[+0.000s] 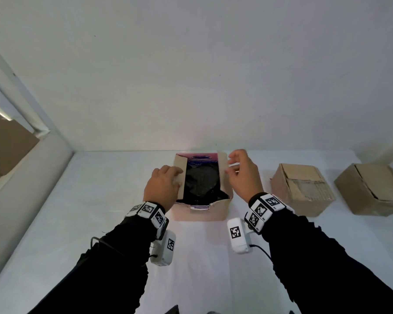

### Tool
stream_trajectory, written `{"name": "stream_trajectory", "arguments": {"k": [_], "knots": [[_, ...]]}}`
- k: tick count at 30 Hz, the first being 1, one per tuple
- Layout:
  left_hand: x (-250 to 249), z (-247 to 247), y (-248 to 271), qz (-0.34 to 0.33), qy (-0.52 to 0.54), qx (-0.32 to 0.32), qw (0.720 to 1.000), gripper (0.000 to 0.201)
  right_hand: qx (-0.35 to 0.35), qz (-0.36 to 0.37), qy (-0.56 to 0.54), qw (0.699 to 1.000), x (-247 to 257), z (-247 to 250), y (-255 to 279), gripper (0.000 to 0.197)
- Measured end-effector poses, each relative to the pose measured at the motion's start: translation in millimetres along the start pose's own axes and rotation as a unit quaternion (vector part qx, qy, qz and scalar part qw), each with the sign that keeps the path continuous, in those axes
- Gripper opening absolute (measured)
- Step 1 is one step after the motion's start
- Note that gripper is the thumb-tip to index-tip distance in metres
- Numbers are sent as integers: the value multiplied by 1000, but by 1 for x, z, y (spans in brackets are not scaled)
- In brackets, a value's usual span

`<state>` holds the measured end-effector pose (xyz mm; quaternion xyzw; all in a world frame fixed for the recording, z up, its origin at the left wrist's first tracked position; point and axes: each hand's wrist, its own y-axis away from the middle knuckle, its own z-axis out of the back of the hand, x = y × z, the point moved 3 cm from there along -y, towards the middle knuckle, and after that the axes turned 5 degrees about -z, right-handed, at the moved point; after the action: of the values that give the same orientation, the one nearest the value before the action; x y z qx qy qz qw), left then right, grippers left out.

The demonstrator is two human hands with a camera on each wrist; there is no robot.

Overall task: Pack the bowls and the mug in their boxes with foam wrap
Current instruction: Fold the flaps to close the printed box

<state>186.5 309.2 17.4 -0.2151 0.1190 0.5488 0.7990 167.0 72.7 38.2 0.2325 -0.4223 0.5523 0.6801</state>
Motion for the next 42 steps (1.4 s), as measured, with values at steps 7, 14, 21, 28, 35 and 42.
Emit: {"name": "stream_trajectory", "arguments": {"k": [7,14,21,28,35,42], "knots": [[4,-7,8,-7,-11,-46,999,24,50,6,54,997,-23,-18,-18,34],[7,-12,13,-7,21,-74,997,20,122,-144,9,982,-33,-39,-54,56],[10,-10,10,-35,46,-74,996,28,148,-170,-6,974,-30,-50,-72,47],[11,1,12,-17,80,-60,995,32,108,-119,-75,984,-31,-47,-70,37],[3,4,17,0,65,-46,997,32,28,-158,-125,979,-19,-33,-62,38],[-1,-2,22,21,53,-55,997,26,87,-64,-37,993,-6,-15,-39,26]]}}
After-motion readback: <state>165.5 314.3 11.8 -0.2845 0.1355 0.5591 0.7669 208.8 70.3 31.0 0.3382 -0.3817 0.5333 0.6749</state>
